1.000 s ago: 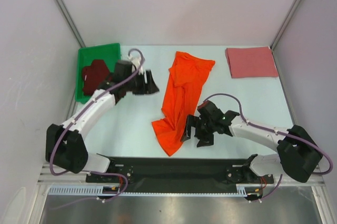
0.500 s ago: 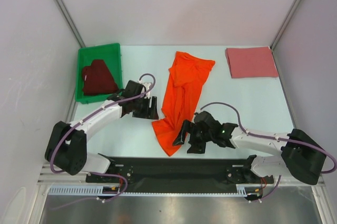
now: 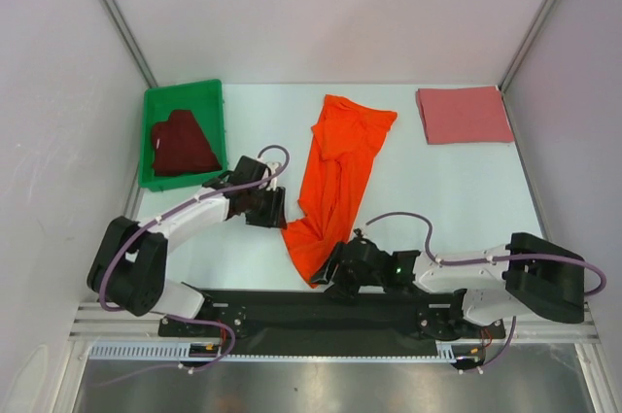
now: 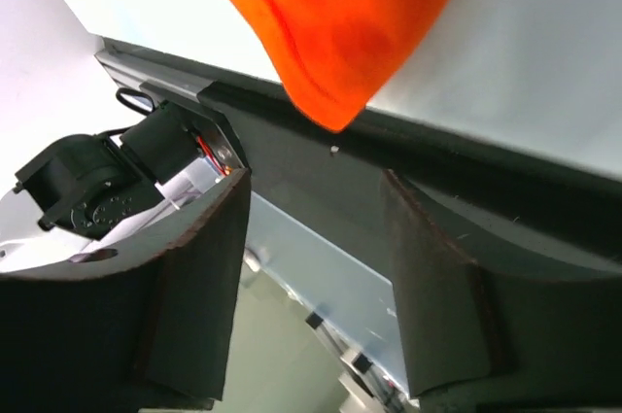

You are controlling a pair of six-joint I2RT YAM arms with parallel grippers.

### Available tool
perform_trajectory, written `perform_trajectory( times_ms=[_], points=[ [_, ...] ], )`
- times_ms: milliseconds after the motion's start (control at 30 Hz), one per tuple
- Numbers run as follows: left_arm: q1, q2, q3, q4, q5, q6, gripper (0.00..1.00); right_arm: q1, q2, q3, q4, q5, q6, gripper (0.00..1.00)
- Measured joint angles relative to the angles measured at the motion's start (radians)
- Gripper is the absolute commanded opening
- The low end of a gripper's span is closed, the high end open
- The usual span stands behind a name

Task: Fold and stack the t-shirts
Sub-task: Fold the tshirt

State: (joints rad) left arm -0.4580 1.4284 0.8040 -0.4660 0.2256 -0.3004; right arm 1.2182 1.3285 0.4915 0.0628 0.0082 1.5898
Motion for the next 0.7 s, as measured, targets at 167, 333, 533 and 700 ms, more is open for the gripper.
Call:
perform_trajectory(
  times_ms=[167, 333, 533, 700],
  points=[
    [0.003, -0.061, -0.013, -0.026, -0.027, -0.023, 0.55, 0.085, 0.008, 0.000, -0.002, 0.094, 0.095, 0.54],
    [0.014, -0.130, -0.001, -0.064, -0.041, -0.050, 0.55, 0.091, 0.056, -0.004, 0.019, 0.169, 0.159, 0.50],
    [0.015, -0.204, 0.008, -0.093, -0.041, -0.071, 0.56, 0.093, 0.103, -0.012, 0.060, 0.210, 0.201, 0.50],
    [0.016, -0.233, 0.008, -0.118, -0.044, -0.076, 0.56, 0.093, 0.121, -0.011, 0.085, 0.224, 0.227, 0.43]
  ],
)
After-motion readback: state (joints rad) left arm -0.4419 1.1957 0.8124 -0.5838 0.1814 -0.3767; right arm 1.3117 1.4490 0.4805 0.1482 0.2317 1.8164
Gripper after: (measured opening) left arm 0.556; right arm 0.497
